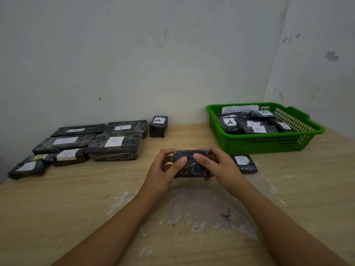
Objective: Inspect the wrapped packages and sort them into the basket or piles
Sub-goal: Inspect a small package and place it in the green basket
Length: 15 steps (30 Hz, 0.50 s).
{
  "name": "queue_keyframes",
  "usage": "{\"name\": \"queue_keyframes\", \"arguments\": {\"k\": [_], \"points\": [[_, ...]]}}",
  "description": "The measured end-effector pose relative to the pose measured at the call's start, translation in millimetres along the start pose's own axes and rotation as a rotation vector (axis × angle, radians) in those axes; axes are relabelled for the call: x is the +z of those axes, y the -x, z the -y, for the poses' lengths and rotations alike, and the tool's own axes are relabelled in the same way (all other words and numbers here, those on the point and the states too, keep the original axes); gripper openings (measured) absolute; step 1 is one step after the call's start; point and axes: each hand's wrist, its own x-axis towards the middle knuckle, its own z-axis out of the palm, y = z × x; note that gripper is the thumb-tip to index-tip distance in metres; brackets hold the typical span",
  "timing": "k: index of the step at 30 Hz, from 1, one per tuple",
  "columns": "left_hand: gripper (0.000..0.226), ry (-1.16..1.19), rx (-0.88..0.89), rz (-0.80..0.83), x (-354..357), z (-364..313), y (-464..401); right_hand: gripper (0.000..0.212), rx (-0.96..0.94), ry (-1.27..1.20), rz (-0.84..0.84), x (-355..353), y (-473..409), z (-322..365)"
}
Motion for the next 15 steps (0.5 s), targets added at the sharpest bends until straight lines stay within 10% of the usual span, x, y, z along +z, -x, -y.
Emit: {"name": "queue_keyframes", "arguments": {"k": [15], "points": [[0.035, 0.080, -0.152, -0.002, -2.3, 5.6, -6.4, 0.056, -0.022, 0.091, 0.006, 2.4, 0.6, -4.1]]}}
